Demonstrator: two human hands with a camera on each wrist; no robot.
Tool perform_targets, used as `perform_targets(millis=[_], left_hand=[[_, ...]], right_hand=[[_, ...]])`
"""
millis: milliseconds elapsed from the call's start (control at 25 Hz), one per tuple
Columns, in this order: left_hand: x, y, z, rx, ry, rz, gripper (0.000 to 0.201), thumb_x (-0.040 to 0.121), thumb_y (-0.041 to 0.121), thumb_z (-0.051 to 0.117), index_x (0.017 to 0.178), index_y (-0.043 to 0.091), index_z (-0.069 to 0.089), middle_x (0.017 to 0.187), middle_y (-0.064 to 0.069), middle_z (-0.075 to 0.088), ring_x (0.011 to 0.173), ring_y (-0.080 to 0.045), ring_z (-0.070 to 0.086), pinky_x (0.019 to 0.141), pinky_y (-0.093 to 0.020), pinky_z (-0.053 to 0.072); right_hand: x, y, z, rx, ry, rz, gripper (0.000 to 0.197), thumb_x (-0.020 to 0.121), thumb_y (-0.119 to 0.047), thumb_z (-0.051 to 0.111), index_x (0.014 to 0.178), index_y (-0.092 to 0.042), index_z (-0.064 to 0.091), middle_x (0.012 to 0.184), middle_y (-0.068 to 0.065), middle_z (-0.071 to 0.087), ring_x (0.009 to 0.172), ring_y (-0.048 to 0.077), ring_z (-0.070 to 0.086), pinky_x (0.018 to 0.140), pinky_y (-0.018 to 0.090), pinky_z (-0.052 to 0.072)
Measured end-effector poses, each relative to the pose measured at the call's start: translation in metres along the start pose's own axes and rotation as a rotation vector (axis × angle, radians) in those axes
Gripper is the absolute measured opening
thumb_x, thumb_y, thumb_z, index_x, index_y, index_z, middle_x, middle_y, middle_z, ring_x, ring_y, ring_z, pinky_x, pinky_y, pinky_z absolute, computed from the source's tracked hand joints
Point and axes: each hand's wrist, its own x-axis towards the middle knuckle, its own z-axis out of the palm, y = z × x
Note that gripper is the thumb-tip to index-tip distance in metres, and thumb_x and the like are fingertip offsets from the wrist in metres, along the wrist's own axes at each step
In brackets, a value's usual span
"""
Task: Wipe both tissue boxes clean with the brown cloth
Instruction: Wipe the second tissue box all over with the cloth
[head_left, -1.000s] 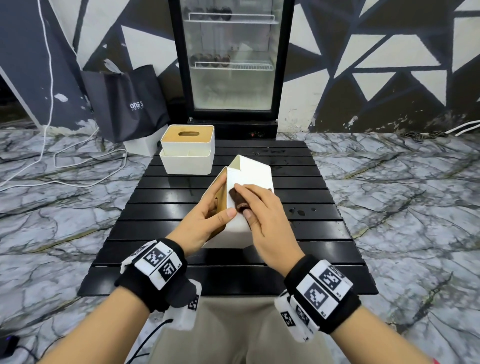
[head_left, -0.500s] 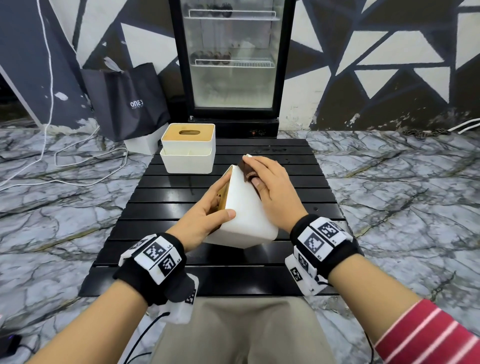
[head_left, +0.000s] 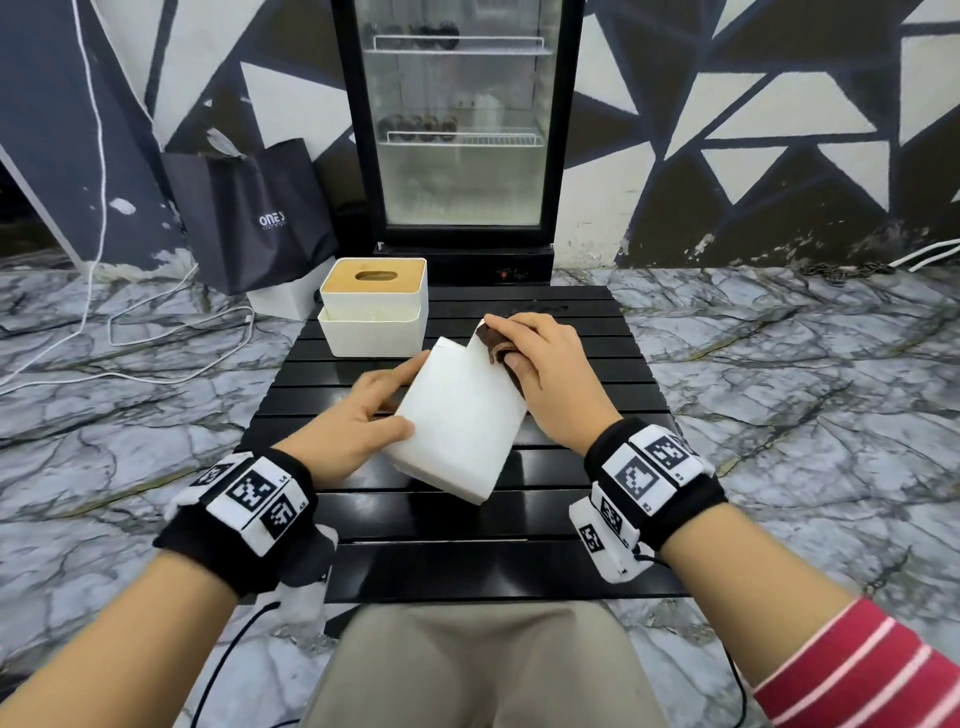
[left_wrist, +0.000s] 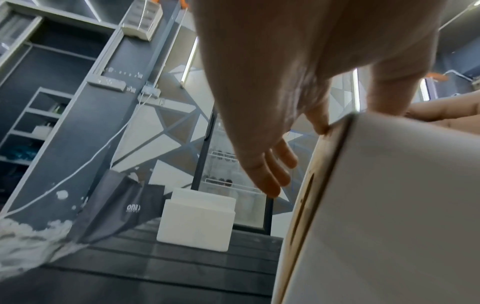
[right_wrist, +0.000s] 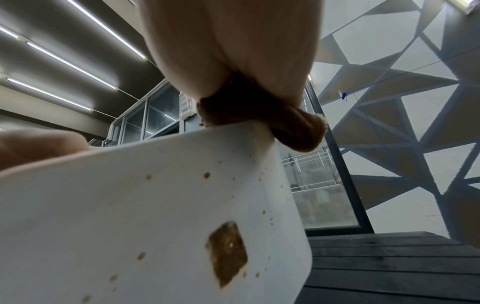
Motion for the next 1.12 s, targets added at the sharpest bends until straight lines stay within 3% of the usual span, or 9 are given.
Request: perform_targets(millis=[120, 240, 360, 560, 720, 840, 920, 1000, 1120], left_hand=[[-0.002, 0.008, 0.005, 0.291, 0.154, -0.045, 0.073, 0.077, 0.031, 0.045, 0.144, 0.042, 0.019, 0.127, 0.003, 0.036, 0.112, -0.008, 0.043, 0.099, -0.022, 0.032], [-0.005, 0.017, 0.030, 0.558, 0.219, -0.099, 0.089, 0.068, 0.065, 0.049, 0.144, 0.051, 0.004, 0.134, -0.002, 0.031, 0.126, -0.022, 0.027, 0.104, -0.030, 0.023], [-0.010, 0.024, 0.052, 0.619, 0.211, -0.146, 0.103, 0.052, 0.079, 0.063, 0.137, 0.061, 0.008, 0.139, 0.002, 0.023, 0.130, -0.017, 0.017, 0.104, -0.039, 0.025], [-0.008, 0.020, 0.054, 0.565, 0.245, -0.152, 0.089, 0.041, 0.081, 0.041, 0.128, 0.062, 0.033, 0.133, 0.008, 0.023, 0.125, -0.011, 0.015, 0.104, -0.038, 0.023], [-0.008, 0.024, 0.056, 0.502, 0.289, -0.175, 0.080, 0.049, 0.075, 0.051, 0.127, 0.058, 0.041, 0.132, 0.006, 0.026, 0.127, -0.012, 0.015, 0.105, -0.037, 0.022], [0.000, 0.022, 0.047, 0.186, 0.326, -0.222, 0.074, 0.050, 0.069, 0.059, 0.121, 0.053, 0.051, 0.130, 0.005, 0.038, 0.128, -0.017, 0.028, 0.107, -0.034, 0.029], [0.006, 0.016, 0.045, -0.150, 0.324, -0.211, 0.066, 0.050, 0.063, 0.065, 0.113, 0.047, 0.060, 0.127, 0.005, 0.054, 0.117, -0.015, 0.050, 0.093, -0.029, 0.042], [0.010, 0.009, 0.050, -0.271, 0.307, -0.220, 0.058, 0.055, 0.057, 0.064, 0.111, 0.042, 0.060, 0.123, 0.006, 0.060, 0.106, -0.011, 0.058, 0.079, -0.023, 0.044], [0.018, -0.008, 0.057, -0.180, 0.302, -0.233, 0.056, 0.063, 0.073, 0.053, 0.115, 0.054, 0.054, 0.131, 0.006, 0.052, 0.122, -0.017, 0.048, 0.101, -0.034, 0.038]], right_hand=[[-0.001, -0.005, 0.000, 0.029, 0.019, -0.021, 0.042, 0.092, -0.005, 0.044, 0.130, -0.020, 0.048, 0.128, 0.005, 0.049, 0.110, 0.028, 0.040, 0.095, 0.029, 0.030], [-0.006, -0.007, 0.004, 0.099, -0.017, 0.039, 0.042, 0.093, -0.006, 0.042, 0.131, -0.021, 0.047, 0.127, 0.002, 0.048, 0.112, 0.025, 0.039, 0.097, 0.032, 0.033], [-0.019, 0.002, 0.011, 0.172, -0.017, 0.117, 0.042, 0.094, -0.007, 0.040, 0.133, -0.021, 0.045, 0.126, 0.003, 0.048, 0.115, 0.024, 0.040, 0.100, 0.029, 0.031], [-0.023, 0.006, 0.013, 0.275, 0.047, 0.192, 0.041, 0.094, -0.006, 0.040, 0.132, -0.021, 0.046, 0.127, 0.004, 0.048, 0.118, 0.023, 0.041, 0.102, 0.029, 0.032], [-0.025, 0.007, 0.005, 0.377, 0.124, 0.270, 0.040, 0.094, -0.005, 0.041, 0.130, -0.020, 0.047, 0.126, 0.004, 0.049, 0.118, 0.017, 0.044, 0.101, 0.022, 0.030], [-0.028, 0.004, -0.004, 0.417, 0.156, 0.309, 0.039, 0.095, -0.007, 0.040, 0.130, -0.020, 0.046, 0.125, 0.002, 0.049, 0.112, 0.007, 0.043, 0.096, 0.014, 0.028], [-0.030, 0.000, -0.002, 0.462, 0.180, 0.341, 0.038, 0.095, -0.008, 0.040, 0.129, -0.022, 0.047, 0.125, 0.001, 0.050, 0.111, 0.006, 0.044, 0.098, 0.017, 0.031], [-0.035, -0.005, 0.007, 0.523, 0.204, 0.354, 0.037, 0.094, -0.009, 0.042, 0.127, -0.024, 0.049, 0.125, -0.001, 0.051, 0.113, 0.008, 0.046, 0.101, 0.022, 0.034], [-0.046, -0.014, 0.023, 0.555, 0.224, 0.299, 0.036, 0.091, -0.007, 0.046, 0.123, -0.024, 0.051, 0.115, -0.010, 0.052, 0.110, 0.001, 0.047, 0.097, 0.011, 0.033]])
